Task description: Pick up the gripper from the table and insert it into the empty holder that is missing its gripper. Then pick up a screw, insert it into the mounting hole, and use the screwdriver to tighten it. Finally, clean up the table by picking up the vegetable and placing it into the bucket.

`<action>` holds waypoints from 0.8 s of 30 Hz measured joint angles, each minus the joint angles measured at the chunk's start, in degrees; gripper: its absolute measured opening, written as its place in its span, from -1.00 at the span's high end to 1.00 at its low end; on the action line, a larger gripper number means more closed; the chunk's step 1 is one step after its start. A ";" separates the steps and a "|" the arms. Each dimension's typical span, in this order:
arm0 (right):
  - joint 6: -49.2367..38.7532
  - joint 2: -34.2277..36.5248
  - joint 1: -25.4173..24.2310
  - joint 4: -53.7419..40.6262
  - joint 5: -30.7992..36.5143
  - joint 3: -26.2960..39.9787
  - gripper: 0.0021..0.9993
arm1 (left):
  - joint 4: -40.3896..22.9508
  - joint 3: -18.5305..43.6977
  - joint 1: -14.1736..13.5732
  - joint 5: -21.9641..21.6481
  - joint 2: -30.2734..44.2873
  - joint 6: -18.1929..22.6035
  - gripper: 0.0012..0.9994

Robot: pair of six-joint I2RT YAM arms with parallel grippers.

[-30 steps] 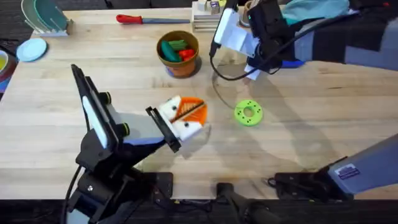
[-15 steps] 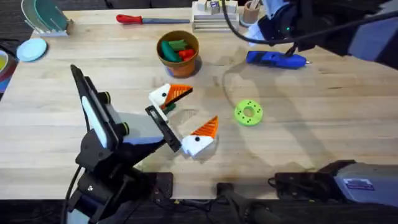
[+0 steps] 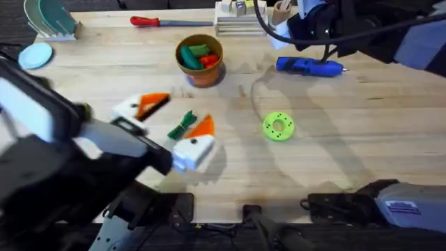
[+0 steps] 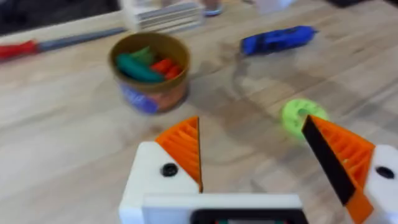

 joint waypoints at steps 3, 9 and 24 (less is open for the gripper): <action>0.29 0.01 0.00 0.00 -2.39 0.00 -0.98 | -8.14 6.97 0.00 -5.79 5.30 -1.15 -0.98; 1.18 -0.01 0.00 -0.02 -7.30 0.00 -0.98 | -19.80 16.87 0.00 -10.35 17.58 -3.60 -0.98; 1.95 0.01 0.00 -0.04 -10.46 0.00 -0.98 | -21.72 21.78 0.00 -10.23 42.78 -5.54 -0.98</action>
